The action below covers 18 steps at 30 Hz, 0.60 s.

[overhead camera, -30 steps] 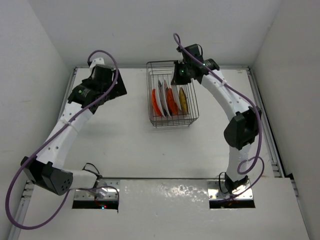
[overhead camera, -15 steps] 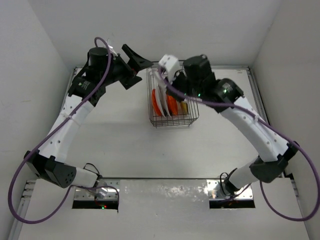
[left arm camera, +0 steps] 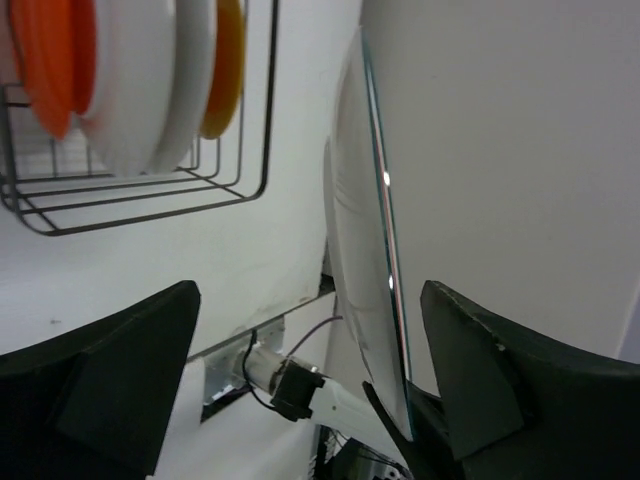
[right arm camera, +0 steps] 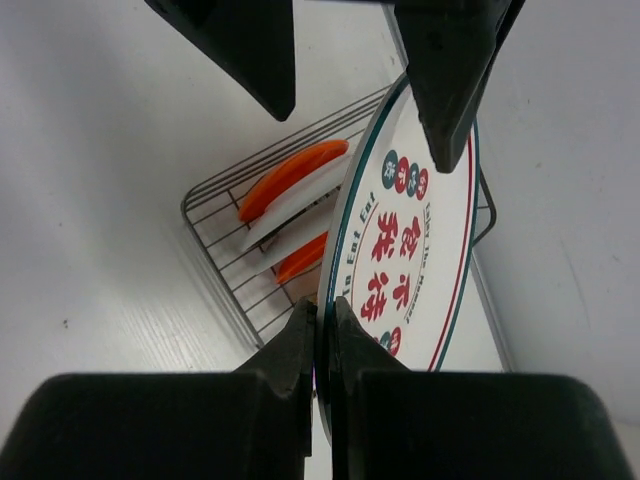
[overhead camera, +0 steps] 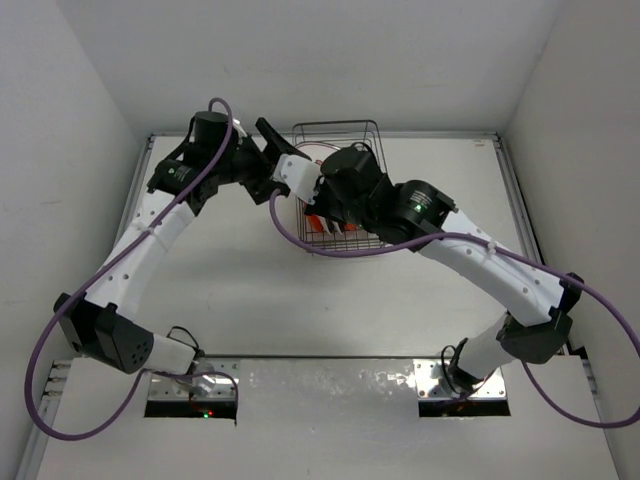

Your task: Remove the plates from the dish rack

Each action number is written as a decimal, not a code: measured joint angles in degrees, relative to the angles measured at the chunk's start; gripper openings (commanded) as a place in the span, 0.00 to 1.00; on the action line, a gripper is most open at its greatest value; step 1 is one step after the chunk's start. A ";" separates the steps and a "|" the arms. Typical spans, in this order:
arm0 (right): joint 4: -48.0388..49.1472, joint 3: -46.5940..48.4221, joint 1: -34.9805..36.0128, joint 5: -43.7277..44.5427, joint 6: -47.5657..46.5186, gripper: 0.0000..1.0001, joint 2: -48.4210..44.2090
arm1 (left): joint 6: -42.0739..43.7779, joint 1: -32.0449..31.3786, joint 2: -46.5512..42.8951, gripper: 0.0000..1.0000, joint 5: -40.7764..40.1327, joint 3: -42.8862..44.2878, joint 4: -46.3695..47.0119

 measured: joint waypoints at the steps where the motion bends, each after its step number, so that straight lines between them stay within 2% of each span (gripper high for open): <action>1: 0.39 0.22 0.26 0.22 -0.39 0.00 0.52 | 0.68 0.00 0.11 0.78 -0.70 0.09 -1.18; 3: 0.68 0.20 0.85 0.15 -0.76 0.00 1.18 | 1.73 0.00 0.20 0.60 -1.40 0.09 -2.62; 5: 0.74 0.22 1.36 -0.33 -0.81 0.00 1.86 | 2.27 0.00 0.22 0.15 -1.29 -0.28 -2.56; 6: 0.79 0.22 1.75 -0.59 -1.20 0.00 2.14 | 2.34 0.00 0.24 0.15 -1.11 -0.61 -2.16; 7: 0.63 0.22 2.32 -1.22 -0.92 0.00 2.62 | 2.27 0.00 0.26 0.00 -0.98 -0.72 -2.05; 8: 0.63 0.20 2.97 -0.70 -1.51 0.00 3.10 | 2.01 0.02 0.26 0.00 -1.40 -0.87 -2.16; 9: 0.57 0.20 3.48 -0.44 -2.19 0.29 3.52 | 1.79 0.22 0.35 0.00 -1.73 -0.92 -2.84; 11: 1.81 -0.04 4.04 -0.66 -1.68 0.63 4.22 | 2.47 0.90 0.44 0.00 -2.58 -0.94 -4.55; 12: 3.48 -0.52 4.11 -0.85 -1.18 0.84 4.28 | 3.23 1.42 0.42 0.00 -3.85 -0.94 -4.98; 13: 5.14 -1.18 4.11 -1.11 -0.48 0.94 4.13 | 3.67 1.84 0.24 0.00 -5.20 -1.03 -5.51; 14: 6.91 -2.14 4.11 -1.22 0.07 0.99 3.67 | 4.04 2.84 -0.26 0.00 -6.78 -1.49 -5.64; 18: 11.32 -6.32 3.56 -2.16 3.43 0.99 1.11 | 5.11 14.36 -6.64 0.00 -11.61 -7.93 -4.66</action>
